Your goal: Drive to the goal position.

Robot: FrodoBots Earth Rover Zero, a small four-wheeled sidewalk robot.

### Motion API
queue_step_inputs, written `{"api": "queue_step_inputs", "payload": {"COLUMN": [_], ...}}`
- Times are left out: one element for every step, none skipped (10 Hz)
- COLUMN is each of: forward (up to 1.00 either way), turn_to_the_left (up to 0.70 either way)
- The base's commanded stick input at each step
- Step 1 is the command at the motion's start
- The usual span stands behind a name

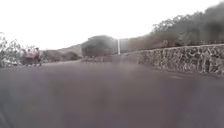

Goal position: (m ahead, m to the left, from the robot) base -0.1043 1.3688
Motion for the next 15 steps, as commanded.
{"api": "queue_step_inputs", "payload": {"forward": [0.70,0.70,0.70,0.70,0.70,0.70,0.70,0.70,0.70,0.70,0.70,0.70,0.70,0.70,0.70], "turn_to_the_left": [0.00,0.00,0.08,0.19,0.26,0.22,0.17,0.13,0.09,0.05,0.01,0.00,0.00,0.00,0.00]}}
